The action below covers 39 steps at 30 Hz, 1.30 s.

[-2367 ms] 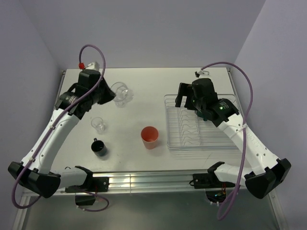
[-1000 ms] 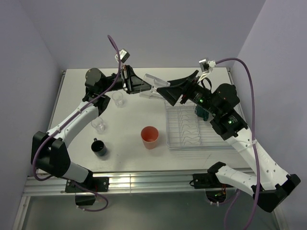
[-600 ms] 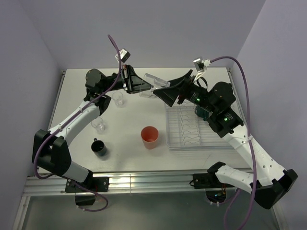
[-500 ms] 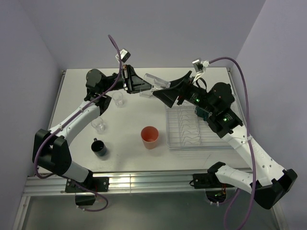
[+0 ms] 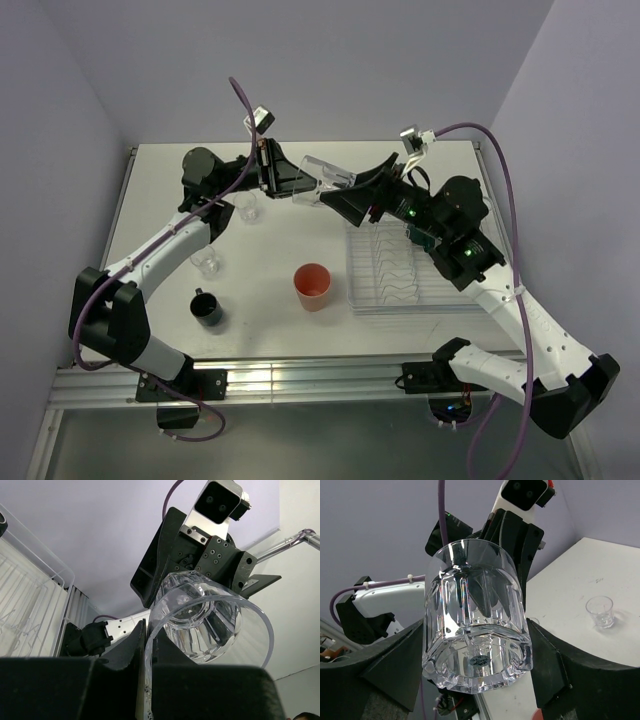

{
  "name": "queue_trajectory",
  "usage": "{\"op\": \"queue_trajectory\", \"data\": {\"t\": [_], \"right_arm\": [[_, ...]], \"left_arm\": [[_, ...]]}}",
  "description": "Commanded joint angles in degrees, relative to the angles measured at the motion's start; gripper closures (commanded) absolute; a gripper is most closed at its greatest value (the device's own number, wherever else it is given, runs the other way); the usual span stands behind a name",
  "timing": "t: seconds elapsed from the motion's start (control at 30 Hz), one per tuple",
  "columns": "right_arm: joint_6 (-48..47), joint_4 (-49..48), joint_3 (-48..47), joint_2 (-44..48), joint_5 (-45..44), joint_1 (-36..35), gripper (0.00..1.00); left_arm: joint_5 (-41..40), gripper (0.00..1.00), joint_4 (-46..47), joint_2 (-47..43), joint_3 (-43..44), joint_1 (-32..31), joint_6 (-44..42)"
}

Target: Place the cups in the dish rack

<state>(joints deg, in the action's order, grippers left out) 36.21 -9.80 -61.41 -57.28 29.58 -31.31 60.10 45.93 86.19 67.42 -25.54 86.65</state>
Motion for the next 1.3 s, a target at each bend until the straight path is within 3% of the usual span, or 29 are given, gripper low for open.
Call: {"op": "queue_trajectory", "data": {"t": [0.0, 0.2, 0.3, 0.37, 0.5, 0.6, 0.63, 0.77, 0.8, 0.9, 1.07, 1.27], "right_arm": [[1.1, -2.7, 0.6, 1.7, -1.0, -0.2, 1.00], [-0.9, 2.6, 0.3, 4.1, -5.3, -0.2, 1.00], [-2.5, 7.2, -0.7, 5.1, -8.6, 0.0, 1.00], [-3.6, 9.4, -1.3, 5.9, -10.9, 0.1, 1.00], [-5.4, 20.2, -4.5, 7.1, -16.1, 1.4, 1.00], [-7.2, 30.8, -8.0, 7.8, -23.1, 2.6, 1.00], [-7.5, 33.8, -8.8, 8.1, -25.6, 3.1, 1.00], [-7.4, 48.2, -13.0, 7.9, -40.6, 5.4, 1.00], [-7.2, 53.4, -14.5, 7.4, -46.3, 6.1, 1.00], [-7.9, 58.8, -13.5, 6.4, -50.4, 11.5, 1.00], [-11.1, 59.5, -6.3, 5.0, -46.4, 25.6, 1.00], [-9.7, 59.3, -1.4, 1.2, -48.2, 30.6, 1.00]], "left_arm": [[0.4, 0.90, 6.0, -0.3, -0.4, -0.7, 0.9], [-1.6, 0.53, -1.3, -1.6, -0.4, -0.1, -4.8], [-2.2, 0.43, -2.4, -2.3, -0.7, 0.7, -6.1], [-2.4, 0.41, -3.4, -2.8, -1.1, 1.5, -6.8], [-5.1, 0.40, -14.3, -4.3, -0.4, 4.2, -15.8], [-9.8, 0.40, -33.7, -5.4, 2.8, 6.7, -28.1], [-14.9, 0.40, -43.9, -5.7, 3.9, 7.6, -31.1], [-26.9, 0.40, -60.1, -7.3, 7.0, 8.4, -39.4], [-28.6, 0.41, -61.6, -7.8, 6.9, 8.4, -40.8], [-32.1, 0.42, -65.3, -9.8, 4.7, 8.4, -42.5], [-36.4, 0.42, -70.0, -13.9, 1.7, 8.3, -45.8], [-37.0, 0.42, -74.8, -16.7, 1.3, 8.3, -49.0]]}}
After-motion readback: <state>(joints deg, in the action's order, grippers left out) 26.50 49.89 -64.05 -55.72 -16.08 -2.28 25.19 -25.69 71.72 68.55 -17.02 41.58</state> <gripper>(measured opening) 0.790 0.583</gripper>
